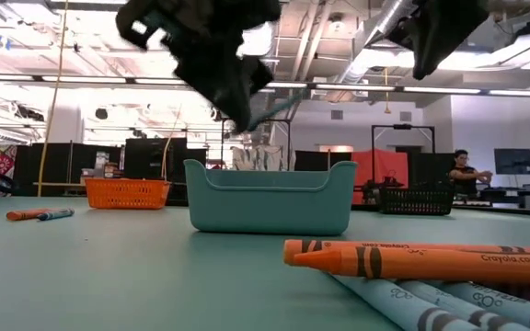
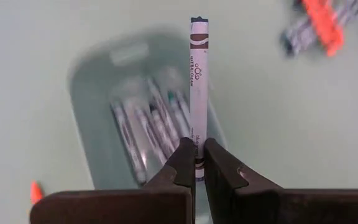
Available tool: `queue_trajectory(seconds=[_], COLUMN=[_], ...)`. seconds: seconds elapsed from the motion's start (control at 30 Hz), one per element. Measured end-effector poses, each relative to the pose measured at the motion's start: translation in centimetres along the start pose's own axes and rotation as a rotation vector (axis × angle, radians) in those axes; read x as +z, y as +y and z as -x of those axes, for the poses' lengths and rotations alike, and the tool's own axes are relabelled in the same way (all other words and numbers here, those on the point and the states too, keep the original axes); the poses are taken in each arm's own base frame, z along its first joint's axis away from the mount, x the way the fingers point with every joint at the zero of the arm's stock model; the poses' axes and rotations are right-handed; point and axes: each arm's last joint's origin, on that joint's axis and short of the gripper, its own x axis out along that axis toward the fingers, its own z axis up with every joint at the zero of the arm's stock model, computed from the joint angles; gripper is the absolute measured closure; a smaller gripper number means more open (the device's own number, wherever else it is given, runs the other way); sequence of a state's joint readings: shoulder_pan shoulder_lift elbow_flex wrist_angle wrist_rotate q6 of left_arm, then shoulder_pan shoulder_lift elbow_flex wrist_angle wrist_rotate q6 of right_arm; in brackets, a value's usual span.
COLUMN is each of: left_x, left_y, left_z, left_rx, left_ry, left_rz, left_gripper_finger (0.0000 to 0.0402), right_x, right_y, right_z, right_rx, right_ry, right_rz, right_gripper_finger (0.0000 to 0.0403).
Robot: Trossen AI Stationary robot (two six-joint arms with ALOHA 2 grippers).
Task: Sort crayons
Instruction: Put the blue crayon into the blue bin, then put the orange crayon into the orange bin
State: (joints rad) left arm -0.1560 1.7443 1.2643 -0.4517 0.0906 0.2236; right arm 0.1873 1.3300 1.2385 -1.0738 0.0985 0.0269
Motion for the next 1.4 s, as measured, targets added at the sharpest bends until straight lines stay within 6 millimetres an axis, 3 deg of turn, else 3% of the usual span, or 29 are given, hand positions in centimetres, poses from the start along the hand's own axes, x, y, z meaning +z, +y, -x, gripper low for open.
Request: queue_trajectory(seconds=[0.27,0.57,0.8,1.1,1.4], left_x=[-1.2,-1.9,-2.0,-1.8,-0.9], left_y=[1.2,1.9,1.8,1.3,-0.9], left_z=[-2.0,-2.4,-2.4,-2.3,-2.5], left_rx=[0.040,0.054,0.049,-0.017,-0.044], left_ry=[0.082,0.128,0.140,0.120,0.075], left_rz=[0.073,0.099,0.077,-0.011,-0.224], left_gripper_finger=[0.0390,0.0348,0.0316,0.0292,0.0291], right_x=[-1.1,-5.2,-7.8,-9.8,-12.5], right_y=[2.8,5.6,7.8,12.5,16.0], right_z=[0.0,-4.0,-5.8,-5.7,-5.9], right_rx=[-0.083,-0.100,-0.047,0.057,0.068], right_ry=[0.053,0.205,0.272,0.196,0.219], right_rz=[-0.054,-0.139,-0.216,-0.300,-0.420], right_gripper_finger=[0.0334,0.0334,0.0334,0.0334,0.0335])
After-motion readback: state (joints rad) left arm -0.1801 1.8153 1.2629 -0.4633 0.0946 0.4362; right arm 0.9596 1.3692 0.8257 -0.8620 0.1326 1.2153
